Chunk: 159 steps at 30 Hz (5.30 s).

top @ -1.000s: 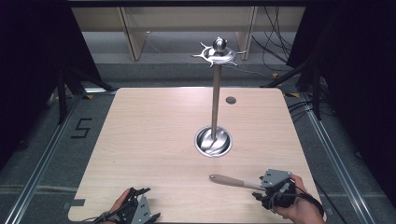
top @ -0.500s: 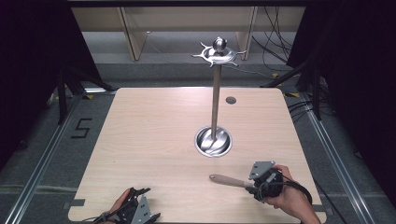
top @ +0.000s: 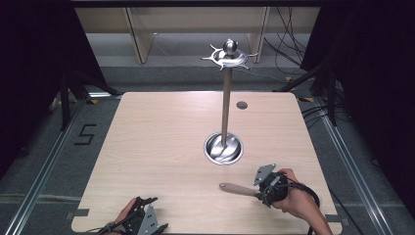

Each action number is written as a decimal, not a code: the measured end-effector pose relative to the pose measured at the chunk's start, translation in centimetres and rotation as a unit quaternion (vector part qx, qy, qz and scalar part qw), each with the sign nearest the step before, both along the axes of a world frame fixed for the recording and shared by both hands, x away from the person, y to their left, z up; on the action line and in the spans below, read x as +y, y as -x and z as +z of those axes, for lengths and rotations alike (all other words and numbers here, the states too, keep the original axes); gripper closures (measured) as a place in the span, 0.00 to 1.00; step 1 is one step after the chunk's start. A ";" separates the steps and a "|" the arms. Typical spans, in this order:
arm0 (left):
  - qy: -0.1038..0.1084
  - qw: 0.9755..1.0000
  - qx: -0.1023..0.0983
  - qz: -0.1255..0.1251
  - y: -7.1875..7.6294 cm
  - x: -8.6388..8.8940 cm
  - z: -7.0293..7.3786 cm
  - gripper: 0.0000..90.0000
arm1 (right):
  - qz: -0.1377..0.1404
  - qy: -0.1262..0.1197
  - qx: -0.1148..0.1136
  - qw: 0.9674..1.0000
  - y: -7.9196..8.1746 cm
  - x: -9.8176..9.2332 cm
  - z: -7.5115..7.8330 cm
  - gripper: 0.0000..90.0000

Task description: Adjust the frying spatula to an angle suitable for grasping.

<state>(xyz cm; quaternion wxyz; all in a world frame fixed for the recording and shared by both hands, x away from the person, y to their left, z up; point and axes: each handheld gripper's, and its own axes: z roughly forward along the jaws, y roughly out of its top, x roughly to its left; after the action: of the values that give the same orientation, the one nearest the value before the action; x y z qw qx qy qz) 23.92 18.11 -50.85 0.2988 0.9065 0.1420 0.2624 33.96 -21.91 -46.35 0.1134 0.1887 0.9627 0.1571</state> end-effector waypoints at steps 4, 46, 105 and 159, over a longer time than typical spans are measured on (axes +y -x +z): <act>-0.001 1.000 -0.001 0.001 0.0 0.0 0.0 0.18 | 0.005 0.007 0.009 1.000 -0.2 0.4 -0.4 0.62; 0.000 1.000 -0.001 0.002 0.0 0.1 0.0 0.18 | 0.047 0.098 0.058 0.992 -1.9 2.6 -1.0 0.84; 0.003 1.000 0.008 0.005 -0.1 0.2 -0.2 0.18 | -0.040 -0.197 -0.074 0.977 0.2 -7.4 8.1 0.85; 0.008 1.000 -0.001 -0.007 0.2 0.1 0.2 0.18 | -0.018 -0.341 -0.120 0.932 -2.5 -6.0 13.7 0.85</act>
<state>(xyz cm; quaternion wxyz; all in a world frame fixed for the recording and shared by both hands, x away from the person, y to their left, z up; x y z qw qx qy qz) 23.73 18.24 -50.63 0.3085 0.9046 0.1373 0.2603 36.45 -27.92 -32.66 0.1597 0.2132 0.8266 0.4958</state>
